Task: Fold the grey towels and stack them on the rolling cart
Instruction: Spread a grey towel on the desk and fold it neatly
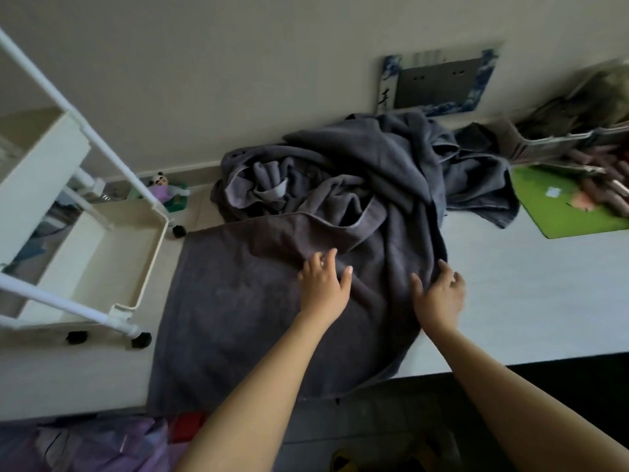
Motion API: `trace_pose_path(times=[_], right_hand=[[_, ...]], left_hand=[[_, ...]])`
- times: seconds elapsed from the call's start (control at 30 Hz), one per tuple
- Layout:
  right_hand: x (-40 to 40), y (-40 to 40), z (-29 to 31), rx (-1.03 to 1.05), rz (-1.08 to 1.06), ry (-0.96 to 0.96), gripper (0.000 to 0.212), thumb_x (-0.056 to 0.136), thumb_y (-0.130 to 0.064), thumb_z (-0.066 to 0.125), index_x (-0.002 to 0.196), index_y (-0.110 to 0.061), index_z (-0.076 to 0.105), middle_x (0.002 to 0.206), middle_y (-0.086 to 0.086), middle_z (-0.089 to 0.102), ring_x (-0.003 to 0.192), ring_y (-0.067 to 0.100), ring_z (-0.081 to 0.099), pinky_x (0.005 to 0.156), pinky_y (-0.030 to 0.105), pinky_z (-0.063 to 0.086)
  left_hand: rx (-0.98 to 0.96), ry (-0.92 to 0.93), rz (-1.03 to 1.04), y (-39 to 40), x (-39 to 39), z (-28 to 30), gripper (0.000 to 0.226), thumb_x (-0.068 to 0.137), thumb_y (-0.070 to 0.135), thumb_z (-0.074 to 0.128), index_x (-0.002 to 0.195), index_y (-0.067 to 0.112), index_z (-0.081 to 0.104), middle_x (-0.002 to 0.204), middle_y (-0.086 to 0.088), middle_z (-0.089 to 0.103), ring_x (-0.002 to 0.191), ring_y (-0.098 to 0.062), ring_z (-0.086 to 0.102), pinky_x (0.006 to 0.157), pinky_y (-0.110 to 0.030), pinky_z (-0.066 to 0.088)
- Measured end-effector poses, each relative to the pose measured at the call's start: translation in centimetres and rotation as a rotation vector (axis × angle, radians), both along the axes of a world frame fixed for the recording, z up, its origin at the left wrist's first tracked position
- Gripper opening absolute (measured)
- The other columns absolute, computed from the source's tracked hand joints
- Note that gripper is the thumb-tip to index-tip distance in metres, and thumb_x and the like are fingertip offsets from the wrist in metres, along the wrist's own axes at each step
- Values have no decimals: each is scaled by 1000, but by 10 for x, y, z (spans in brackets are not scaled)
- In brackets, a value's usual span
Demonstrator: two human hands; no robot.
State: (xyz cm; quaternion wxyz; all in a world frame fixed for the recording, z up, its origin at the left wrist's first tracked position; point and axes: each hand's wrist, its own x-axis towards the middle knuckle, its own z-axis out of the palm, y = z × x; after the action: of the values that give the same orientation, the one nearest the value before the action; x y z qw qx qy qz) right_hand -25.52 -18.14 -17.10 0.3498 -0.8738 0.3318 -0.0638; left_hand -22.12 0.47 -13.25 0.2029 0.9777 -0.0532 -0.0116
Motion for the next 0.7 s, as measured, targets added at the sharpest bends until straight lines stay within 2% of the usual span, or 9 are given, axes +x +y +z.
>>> trace_pose_path(times=[0.07,0.1,0.23,0.33,0.47,0.57,0.63,0.7], right_hand=[[11,-11,2,117,-25,-60,65,86,-31,62,139,-7,34,134,28,39,125,42,37,106,44,29],[16,-14,4,171,-15,-89,63,86,-27,63,139,-7,33,132,28,40,122,42,39,105,42,31],[34,-25,10,365,9,-118,52,87,-17,60,132,-11,35,125,19,50,113,35,50,90,35,39],[39,-36,14,452,-10,-105,42,90,-13,53,128,-13,35,98,9,59,98,32,59,75,30,38],[12,-69,25,306,-41,-149,35,96,-19,44,130,-17,36,85,3,57,79,28,57,66,32,37],[-29,-102,20,127,-21,-58,32,97,-25,40,128,-18,34,74,-1,58,71,30,56,62,34,36],[-51,-115,12,48,29,57,33,97,-25,38,128,-17,32,70,-1,58,74,32,60,62,34,35],[-58,-123,8,4,86,117,35,97,-27,39,129,-17,32,73,0,62,79,33,62,63,35,37]], left_hand=[[-74,-22,-73,-24,-3,-7,67,83,52,27,130,12,52,121,-16,54,109,-37,52,88,-43,43],[-100,-2,-107,-35,-4,-11,65,85,52,28,132,13,50,124,-14,52,113,-36,51,90,-44,42],[-239,220,-81,-74,-1,-28,55,96,42,38,146,21,28,147,-10,35,136,-27,32,111,-44,28],[-190,333,-14,-90,5,-31,60,96,49,33,149,29,13,152,-8,29,139,-29,27,112,-51,21],[-147,473,21,-95,11,-27,67,92,61,27,148,38,-3,157,-7,18,143,-29,17,114,-53,14],[-191,531,21,-94,12,-24,70,89,66,26,146,42,-7,158,-6,15,145,-27,13,115,-52,13],[-187,516,26,-94,9,-22,68,90,65,27,147,41,-2,156,-8,19,143,-29,20,114,-52,17],[-204,409,72,-98,5,-16,63,93,58,32,148,31,15,148,-14,34,135,-33,35,111,-48,28]])
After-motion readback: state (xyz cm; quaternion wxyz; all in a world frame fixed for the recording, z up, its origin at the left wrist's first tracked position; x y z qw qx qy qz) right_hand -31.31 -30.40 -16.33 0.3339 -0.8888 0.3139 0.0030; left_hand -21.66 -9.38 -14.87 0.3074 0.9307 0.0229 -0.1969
